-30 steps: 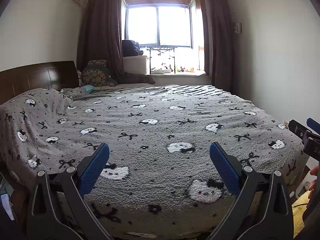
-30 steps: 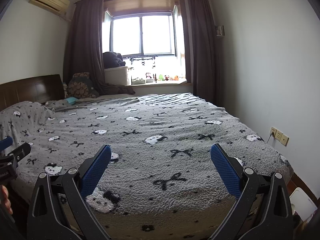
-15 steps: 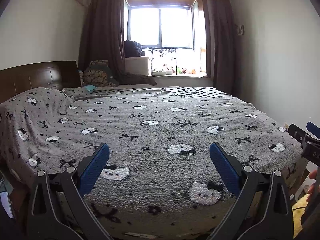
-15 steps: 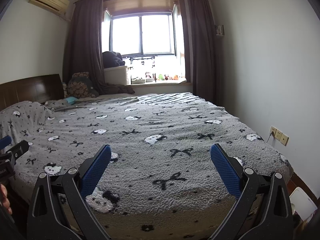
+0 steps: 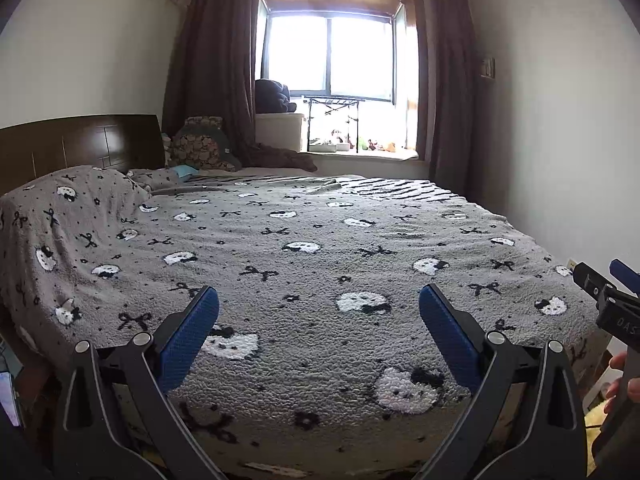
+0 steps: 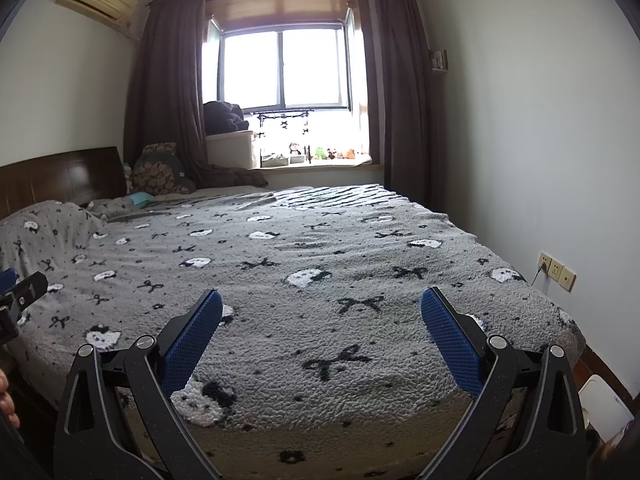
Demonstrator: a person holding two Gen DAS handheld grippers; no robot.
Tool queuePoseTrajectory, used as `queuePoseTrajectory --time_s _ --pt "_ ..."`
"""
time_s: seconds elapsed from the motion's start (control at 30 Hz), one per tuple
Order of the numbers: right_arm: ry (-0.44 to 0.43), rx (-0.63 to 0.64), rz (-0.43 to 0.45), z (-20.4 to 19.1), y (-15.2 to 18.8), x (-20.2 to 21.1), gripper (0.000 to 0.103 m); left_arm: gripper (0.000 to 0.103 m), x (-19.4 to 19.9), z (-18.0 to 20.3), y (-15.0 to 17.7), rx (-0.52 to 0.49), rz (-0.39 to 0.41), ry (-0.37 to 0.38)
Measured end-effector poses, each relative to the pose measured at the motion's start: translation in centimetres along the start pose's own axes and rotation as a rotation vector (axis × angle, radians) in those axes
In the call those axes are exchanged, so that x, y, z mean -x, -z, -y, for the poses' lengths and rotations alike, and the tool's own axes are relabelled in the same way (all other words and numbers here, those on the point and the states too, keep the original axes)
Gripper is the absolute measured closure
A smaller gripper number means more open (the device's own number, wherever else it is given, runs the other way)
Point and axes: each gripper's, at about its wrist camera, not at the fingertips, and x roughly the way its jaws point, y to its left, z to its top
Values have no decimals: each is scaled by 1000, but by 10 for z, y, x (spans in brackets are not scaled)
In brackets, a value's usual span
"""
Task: Collect trash
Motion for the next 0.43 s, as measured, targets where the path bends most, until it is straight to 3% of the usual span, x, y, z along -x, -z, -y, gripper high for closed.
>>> queuePoseTrajectory --time_s 0.43 --pt "-16 11 -8 -5 1 -1 3 8 -2 1 1 -12 -15 -10"
